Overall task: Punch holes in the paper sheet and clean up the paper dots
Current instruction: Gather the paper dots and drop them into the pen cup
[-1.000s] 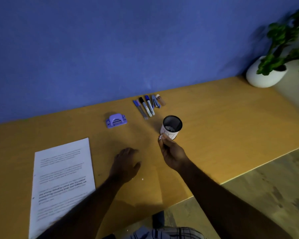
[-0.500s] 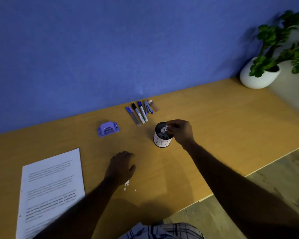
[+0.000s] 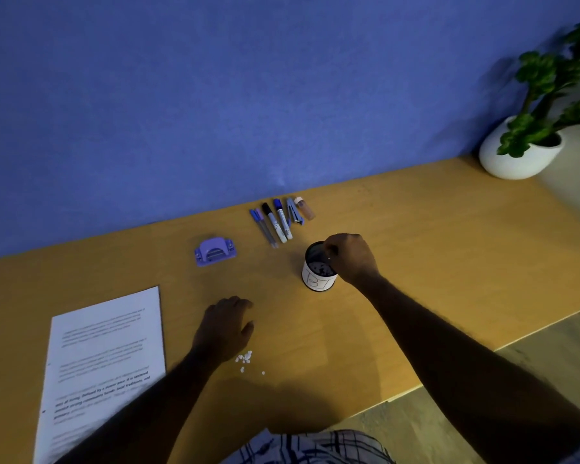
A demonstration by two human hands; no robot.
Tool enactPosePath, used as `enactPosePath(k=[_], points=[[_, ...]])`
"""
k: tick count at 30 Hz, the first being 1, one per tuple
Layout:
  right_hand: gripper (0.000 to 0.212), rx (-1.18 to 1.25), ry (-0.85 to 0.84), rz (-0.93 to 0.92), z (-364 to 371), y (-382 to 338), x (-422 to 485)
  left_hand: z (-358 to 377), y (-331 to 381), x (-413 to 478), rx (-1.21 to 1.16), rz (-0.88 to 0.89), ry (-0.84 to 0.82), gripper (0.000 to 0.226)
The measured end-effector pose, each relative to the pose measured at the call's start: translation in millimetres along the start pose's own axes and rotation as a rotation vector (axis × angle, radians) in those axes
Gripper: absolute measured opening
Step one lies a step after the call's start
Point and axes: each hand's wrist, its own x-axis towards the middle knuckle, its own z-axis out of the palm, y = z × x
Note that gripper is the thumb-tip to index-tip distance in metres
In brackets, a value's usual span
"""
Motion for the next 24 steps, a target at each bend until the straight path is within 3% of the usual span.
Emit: enactPosePath(k=[5,11,13,17,19,21,24], points=[[0.018,0.0,-0.018,0.009,1,-1,1,0,-14,-13,-0.01,-0.016,-0.032,0.044],[0.019,0.205,0.175,-0.103,-7,-19,-18,7,-31,-39,0.033,-0.048,-0.068,0.048],[0.019,0.402,0.164,-0.028,-4,-29,-31,12,-36,-49,0.006,-0.042,-0.073,0.052],[0.013,1.225,0.035,0.357,24,-48,-64,24,-46,-70,-0.003,-0.041,-0.085,0.061],[0.013,1.38,-0.073,0.473,43,-52,-87,29,-51,-78,0.019,-0.026,-0.096,0.063],[0.02,1.281,-0.187,0.507,63,-52,-109,30,-51,-81,0.001,-0.04,-0.102,0.065],[0.025,0.644,-0.33,0.313,87,-43,-131,30,-48,-79,-0.069,-0.098,-0.089,0.067]])
